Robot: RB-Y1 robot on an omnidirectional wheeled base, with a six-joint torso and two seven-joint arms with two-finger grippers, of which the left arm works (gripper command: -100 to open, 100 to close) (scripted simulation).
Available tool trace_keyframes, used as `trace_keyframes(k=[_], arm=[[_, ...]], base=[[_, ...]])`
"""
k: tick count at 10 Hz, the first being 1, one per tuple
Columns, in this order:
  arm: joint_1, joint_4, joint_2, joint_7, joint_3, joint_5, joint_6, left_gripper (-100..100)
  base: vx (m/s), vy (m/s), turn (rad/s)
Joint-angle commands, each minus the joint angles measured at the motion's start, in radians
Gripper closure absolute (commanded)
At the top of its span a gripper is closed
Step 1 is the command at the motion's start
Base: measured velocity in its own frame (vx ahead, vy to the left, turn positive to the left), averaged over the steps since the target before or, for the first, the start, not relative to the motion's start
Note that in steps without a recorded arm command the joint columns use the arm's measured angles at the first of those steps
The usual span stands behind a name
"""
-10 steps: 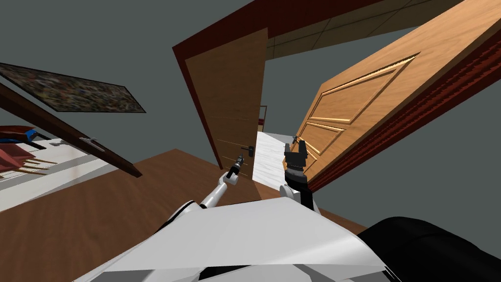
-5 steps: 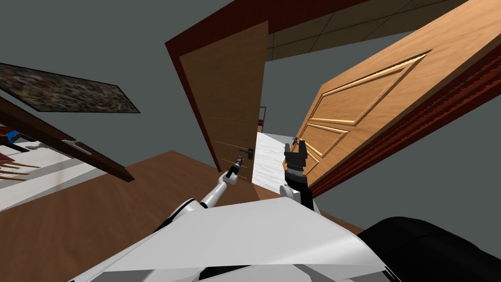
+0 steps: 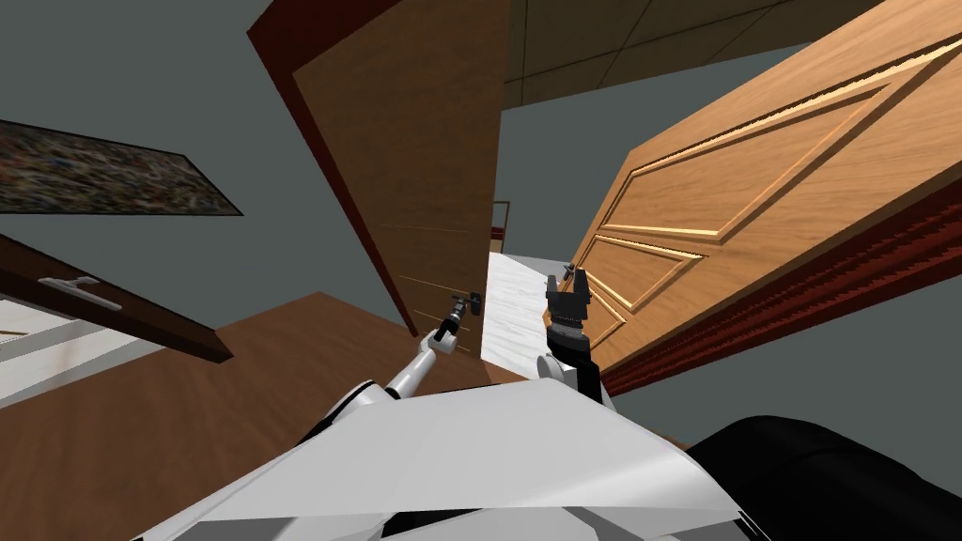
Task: Push the door open
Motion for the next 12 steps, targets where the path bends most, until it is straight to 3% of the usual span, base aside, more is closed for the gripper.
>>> trace_keyframes(k=[1, 2, 3, 8, 12], arm=[[0.0, 0.003, -0.012, -0.001, 0.004, 0.0, -0.001, -100], [0.0, -0.001, -0.006, 0.0, 0.002, 0.0, 0.001, -100], [0.0, -0.001, -0.006, 0.0, 0.002, 0.0, 0.001, 100], [0.0, -0.001, -0.006, 0.0, 0.002, 0.0, 0.001, 100], [-0.003, 0.009, 0.016, -0.012, 0.04, 0.005, 0.002, 100]], base=[[0.165, -0.067, -0.024], [0.073, -0.027, 0.004], [-0.017, 0.004, 0.005], [-0.011, 0.005, -0.003], [0.113, -0.105, 0.044]])
